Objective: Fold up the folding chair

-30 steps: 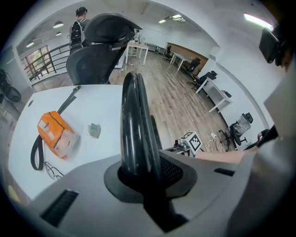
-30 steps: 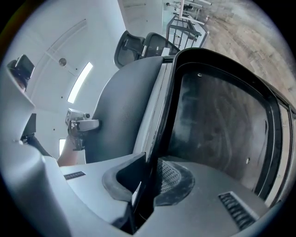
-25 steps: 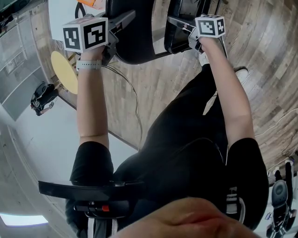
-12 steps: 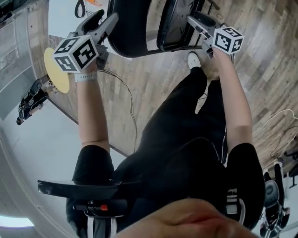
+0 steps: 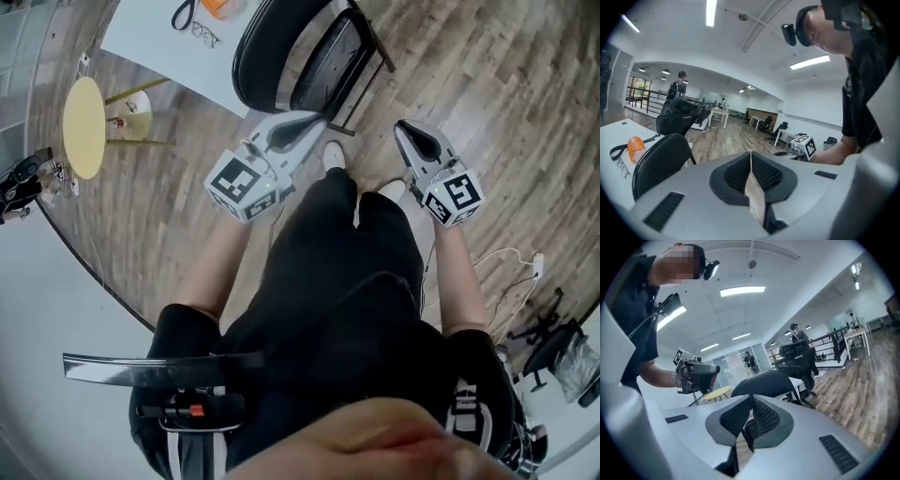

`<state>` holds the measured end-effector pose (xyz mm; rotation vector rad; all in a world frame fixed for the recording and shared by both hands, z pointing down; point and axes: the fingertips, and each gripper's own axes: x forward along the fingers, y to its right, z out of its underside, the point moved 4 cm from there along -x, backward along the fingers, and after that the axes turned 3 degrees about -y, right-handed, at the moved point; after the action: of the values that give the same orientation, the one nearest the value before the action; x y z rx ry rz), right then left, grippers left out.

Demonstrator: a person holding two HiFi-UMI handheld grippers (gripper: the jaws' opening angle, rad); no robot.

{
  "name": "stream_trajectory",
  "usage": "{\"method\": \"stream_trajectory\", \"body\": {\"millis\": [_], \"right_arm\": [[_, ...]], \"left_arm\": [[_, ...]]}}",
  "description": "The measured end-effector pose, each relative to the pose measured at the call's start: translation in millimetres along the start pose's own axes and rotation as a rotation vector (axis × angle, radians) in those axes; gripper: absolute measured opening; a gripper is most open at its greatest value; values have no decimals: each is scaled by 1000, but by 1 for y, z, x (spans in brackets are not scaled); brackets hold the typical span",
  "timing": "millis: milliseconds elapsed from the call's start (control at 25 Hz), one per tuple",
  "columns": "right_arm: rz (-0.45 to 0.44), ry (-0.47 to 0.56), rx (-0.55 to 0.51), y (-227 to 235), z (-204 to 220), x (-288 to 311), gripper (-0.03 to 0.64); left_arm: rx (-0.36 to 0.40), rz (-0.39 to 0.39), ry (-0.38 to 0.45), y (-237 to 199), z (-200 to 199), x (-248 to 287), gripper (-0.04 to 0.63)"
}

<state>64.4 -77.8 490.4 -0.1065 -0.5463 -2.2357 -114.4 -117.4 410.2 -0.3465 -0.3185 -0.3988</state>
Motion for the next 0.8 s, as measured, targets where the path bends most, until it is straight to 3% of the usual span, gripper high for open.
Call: {"method": "stream_trajectory", "body": {"millis": [160, 320, 520, 800], "right_arm": [[-25, 36, -86, -52, -43, -38, 9], [-60, 88, -160, -95, -85, -58, 9], [-83, 111, -251, -126, -125, -71, 9], [-114, 131, -268, -151, -155, -70, 9]], "left_arm": [[73, 35, 54, 66, -11, -7, 5], [72, 22, 109, 93, -25, -20, 5], [64, -20, 167, 103, -43, -38, 5], [82, -61, 247, 102, -70, -58, 5]]}}
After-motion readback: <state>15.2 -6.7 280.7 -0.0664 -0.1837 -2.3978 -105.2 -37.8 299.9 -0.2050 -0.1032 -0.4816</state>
